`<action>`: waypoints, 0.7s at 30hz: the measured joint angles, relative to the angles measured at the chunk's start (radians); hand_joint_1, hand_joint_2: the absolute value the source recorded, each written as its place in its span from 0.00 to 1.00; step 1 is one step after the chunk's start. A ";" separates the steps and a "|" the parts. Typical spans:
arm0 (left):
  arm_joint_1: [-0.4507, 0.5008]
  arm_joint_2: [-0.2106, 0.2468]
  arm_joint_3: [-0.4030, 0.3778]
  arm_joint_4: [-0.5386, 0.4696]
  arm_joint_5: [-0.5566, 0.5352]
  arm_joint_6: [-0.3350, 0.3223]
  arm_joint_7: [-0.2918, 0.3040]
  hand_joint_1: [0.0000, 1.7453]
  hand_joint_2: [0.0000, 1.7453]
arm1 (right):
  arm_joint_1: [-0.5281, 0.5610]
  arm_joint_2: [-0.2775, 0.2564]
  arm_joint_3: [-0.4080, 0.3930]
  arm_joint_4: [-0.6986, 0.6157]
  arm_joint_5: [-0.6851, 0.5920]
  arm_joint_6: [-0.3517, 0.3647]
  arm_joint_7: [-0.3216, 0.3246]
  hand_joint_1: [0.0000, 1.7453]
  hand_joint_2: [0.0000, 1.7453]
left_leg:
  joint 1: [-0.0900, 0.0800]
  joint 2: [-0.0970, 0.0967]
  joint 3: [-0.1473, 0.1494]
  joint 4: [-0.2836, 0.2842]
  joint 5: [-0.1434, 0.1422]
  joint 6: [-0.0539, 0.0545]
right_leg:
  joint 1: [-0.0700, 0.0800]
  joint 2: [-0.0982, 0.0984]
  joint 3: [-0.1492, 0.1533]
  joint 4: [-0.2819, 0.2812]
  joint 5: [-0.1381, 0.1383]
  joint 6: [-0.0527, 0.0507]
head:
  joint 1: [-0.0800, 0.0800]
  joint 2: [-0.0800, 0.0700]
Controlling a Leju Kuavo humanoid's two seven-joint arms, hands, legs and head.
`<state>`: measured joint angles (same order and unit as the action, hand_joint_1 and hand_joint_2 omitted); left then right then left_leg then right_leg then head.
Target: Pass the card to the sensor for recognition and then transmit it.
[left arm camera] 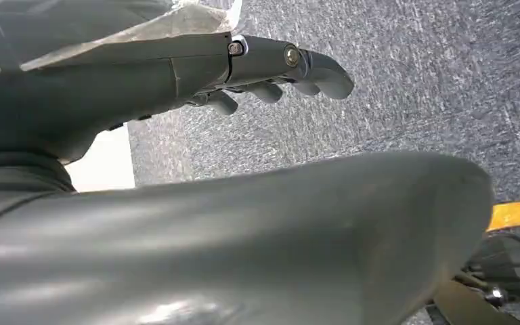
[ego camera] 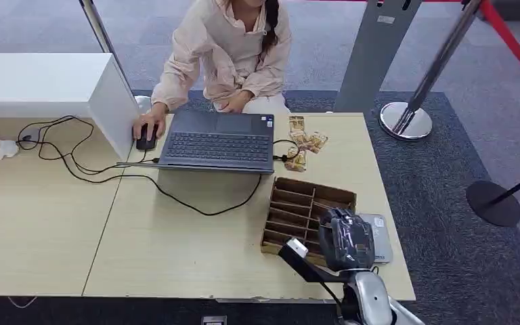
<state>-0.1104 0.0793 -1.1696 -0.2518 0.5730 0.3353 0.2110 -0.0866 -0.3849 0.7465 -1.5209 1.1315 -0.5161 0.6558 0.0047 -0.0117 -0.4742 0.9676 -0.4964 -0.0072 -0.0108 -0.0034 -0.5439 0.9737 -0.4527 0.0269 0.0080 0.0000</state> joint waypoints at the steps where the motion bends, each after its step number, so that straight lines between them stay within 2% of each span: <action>1: 0.000 0.000 0.000 0.000 0.000 0.000 -0.001 0.00 0.00 | 0.000 0.001 0.000 0.000 0.001 0.000 0.000 0.78 1.00 | 0.000 0.000 0.000 0.000 0.000 0.000 | 0.000 0.000 0.000 0.000 0.000 0.000 | 0.000 0.000; 5: 0.000 -0.002 0.001 0.000 -0.001 0.000 -0.005 0.00 0.00 | 0.000 0.003 -0.001 0.002 0.006 0.000 0.000 0.93 1.00 | 0.000 0.000 0.000 0.000 0.000 0.000 | 0.000 0.000 0.000 0.000 0.000 0.000 | 0.000 0.000; 6: 0.000 -0.002 0.001 0.000 -0.001 0.000 -0.006 0.00 0.00 | 0.000 0.003 -0.002 0.002 0.007 0.000 0.000 1.00 1.00 | 0.000 0.000 0.000 0.000 0.000 0.000 | 0.000 0.000 0.000 0.000 0.000 0.000 | 0.000 0.000; 21: 0.000 -0.003 0.003 0.000 -0.005 0.000 -0.010 0.00 0.00 | 0.000 0.002 -0.006 -0.016 0.036 0.015 0.000 0.95 1.00 | 0.000 0.000 0.000 0.000 0.000 0.000 | 0.000 0.000 -0.001 0.000 0.000 0.000 | 0.000 0.000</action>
<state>-0.1104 0.0767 -1.1662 -0.2522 0.5684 0.3353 0.2014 -0.0867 -0.3830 0.7409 -1.5370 1.1677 -0.5009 0.6558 0.0049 -0.0117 -0.4742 0.9676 -0.4964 -0.0073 -0.0107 -0.0034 -0.5444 0.9737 -0.4527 0.0269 0.0080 0.0000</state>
